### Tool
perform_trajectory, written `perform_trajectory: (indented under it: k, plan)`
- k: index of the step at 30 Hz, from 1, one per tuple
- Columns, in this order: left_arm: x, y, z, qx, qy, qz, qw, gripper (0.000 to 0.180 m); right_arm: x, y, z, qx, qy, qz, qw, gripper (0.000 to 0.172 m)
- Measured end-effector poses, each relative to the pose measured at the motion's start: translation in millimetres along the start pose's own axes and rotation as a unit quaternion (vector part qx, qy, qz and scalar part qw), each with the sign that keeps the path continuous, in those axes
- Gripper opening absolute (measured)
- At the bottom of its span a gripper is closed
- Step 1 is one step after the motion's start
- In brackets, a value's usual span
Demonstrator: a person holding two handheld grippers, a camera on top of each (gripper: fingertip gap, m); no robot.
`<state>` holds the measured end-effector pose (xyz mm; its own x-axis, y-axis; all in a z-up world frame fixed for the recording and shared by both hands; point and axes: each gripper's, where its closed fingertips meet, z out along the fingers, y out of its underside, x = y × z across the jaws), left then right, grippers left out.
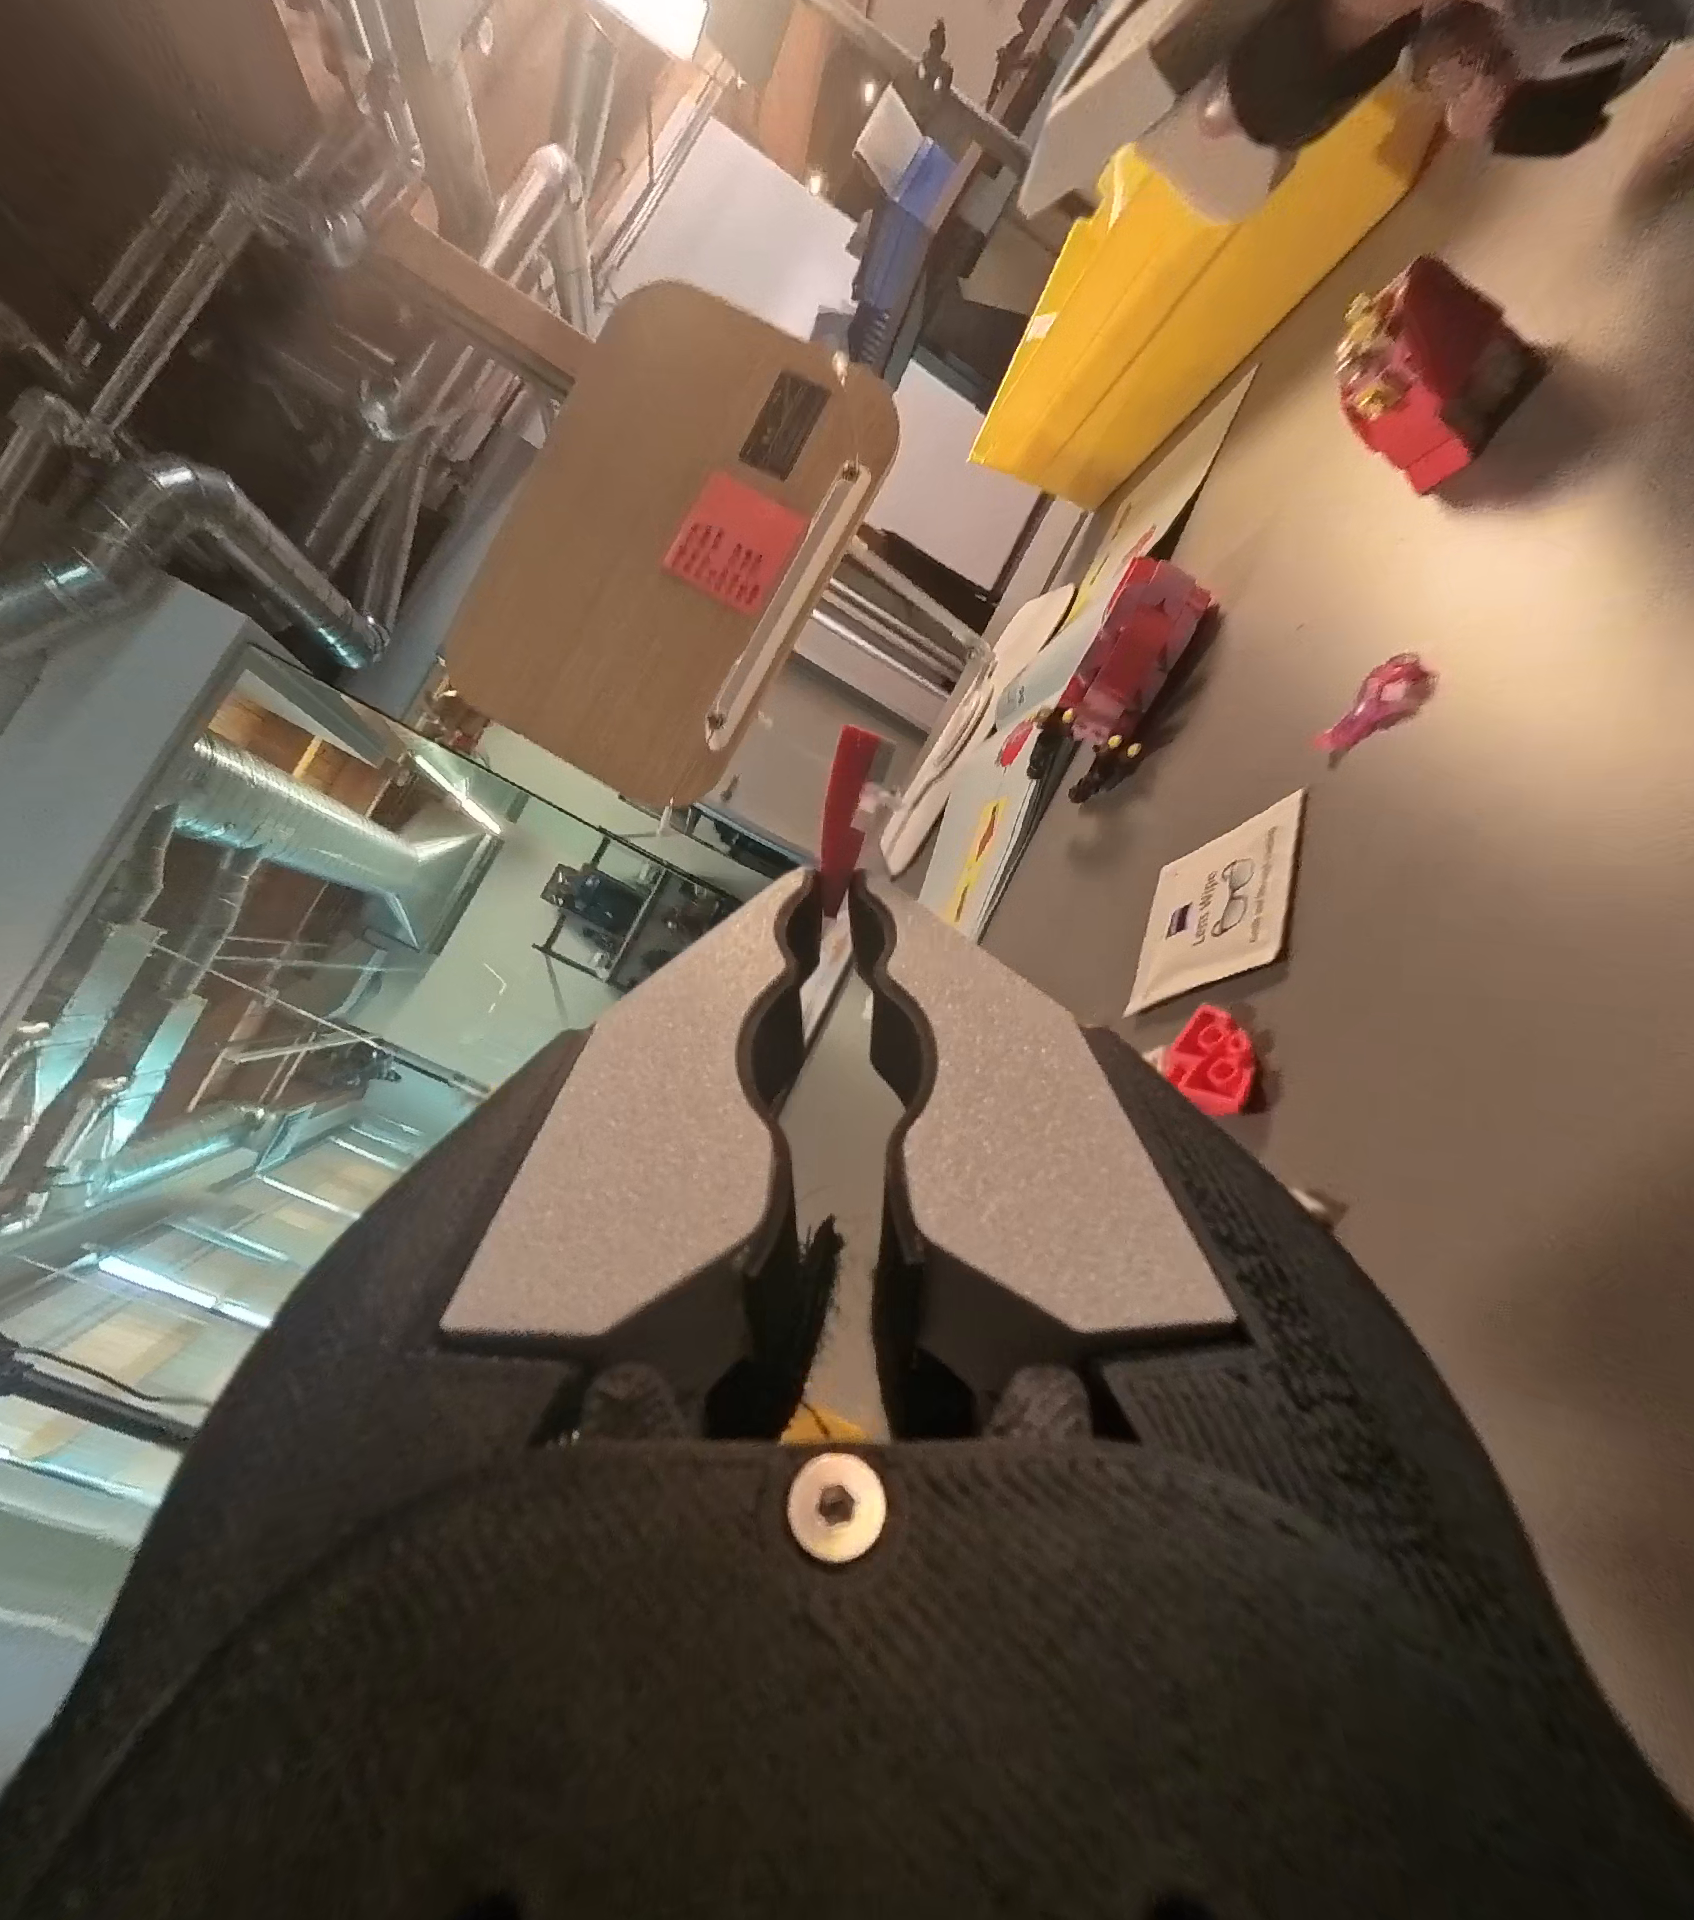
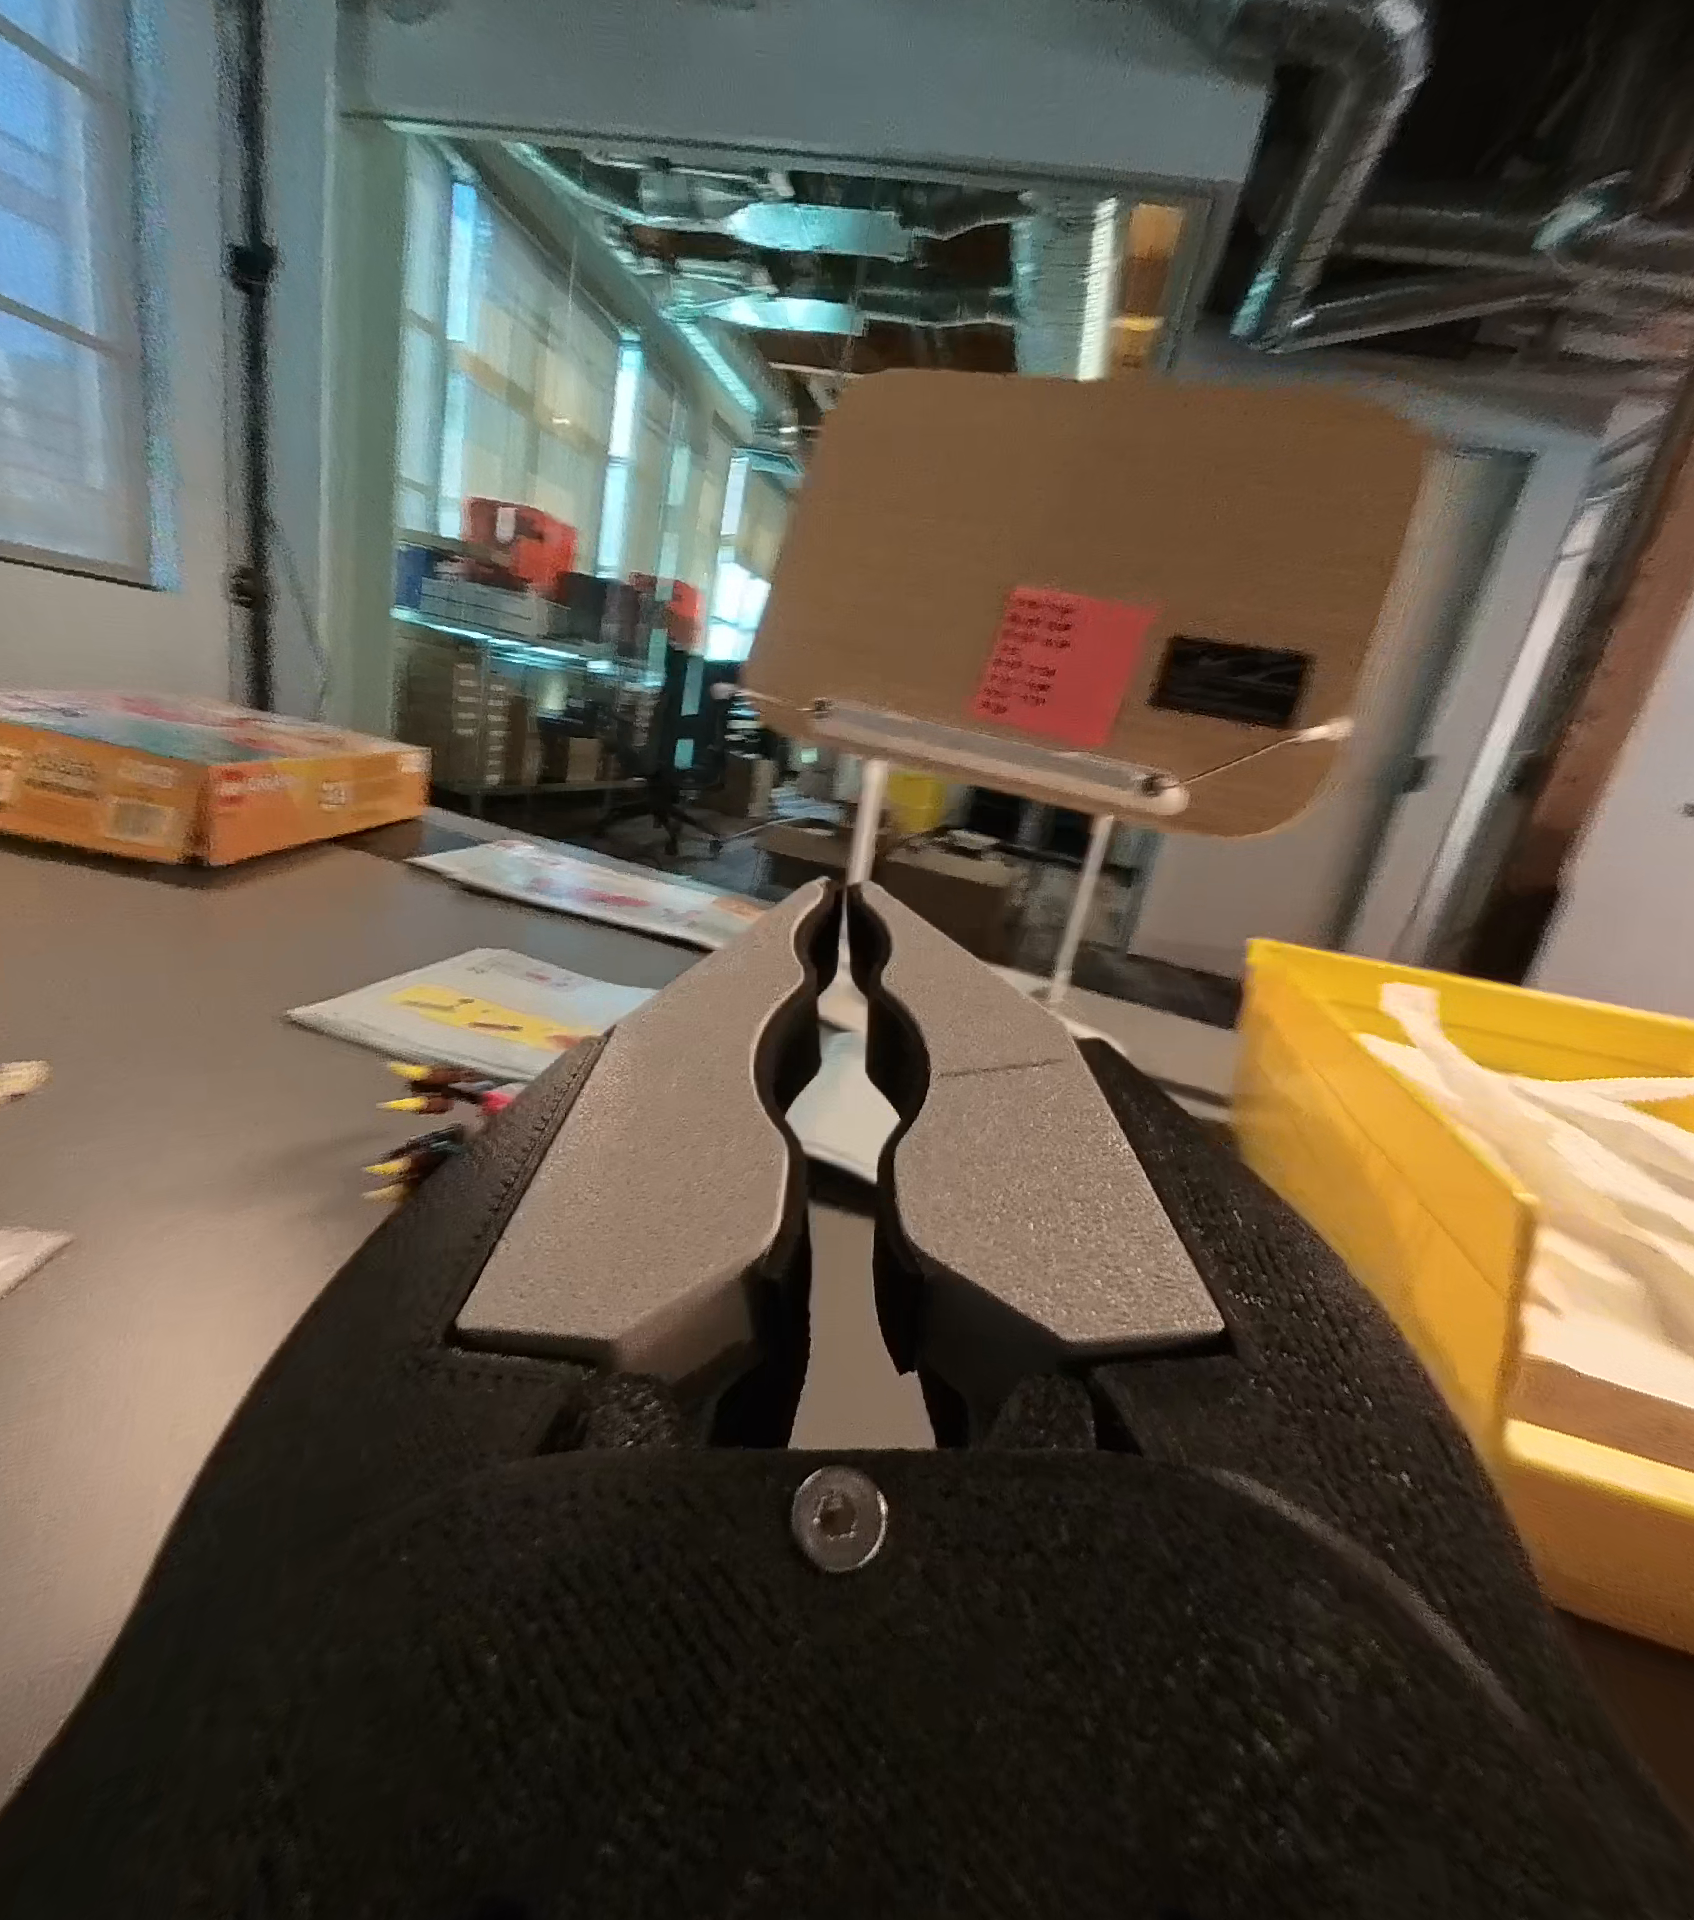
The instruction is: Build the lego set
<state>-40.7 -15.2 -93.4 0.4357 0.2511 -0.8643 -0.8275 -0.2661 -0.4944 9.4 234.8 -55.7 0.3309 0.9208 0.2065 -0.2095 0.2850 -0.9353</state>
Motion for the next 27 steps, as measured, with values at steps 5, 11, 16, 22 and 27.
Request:
perform_trajectory:
  k: [5, 11, 16, 22, 27]
  plan:
    - [23.8, -35.4, 10.6, 0.055, 0.028, 0.075, 0.995, 0.003, -28.0, -0.4, -31.2, -0.069, -0.137, 0.153, 0.976, 0.007]
    - [48.4, -81.2, 33.7, 0.127, 0.047, 0.127, 0.983, 0.004, -34.5, 12.6, -71.4, -0.127, -0.179, 0.174, 0.96, 0.022]
    - [67.4, -83.1, 43.5, 0.136, 0.083, 0.114, 0.981, 0.003, -61.0, 30.8, -89.2, -0.191, -0.322, 0.104, 0.921, 0.043]
    - [91.6, -79.9, 40.6, 0.131, 0.112, 0.162, 0.972, 0.003, -76.2, 57.4, -84.9, -0.256, -0.412, 0.069, 0.872, 0.056]
    - [100.7, -77.7, 40.1, 0.127, 0.12, 0.191, 0.966, 0.003, -80.9, 76.4, -85.5, -0.304, -0.457, 0.05, 0.835, 0.059]
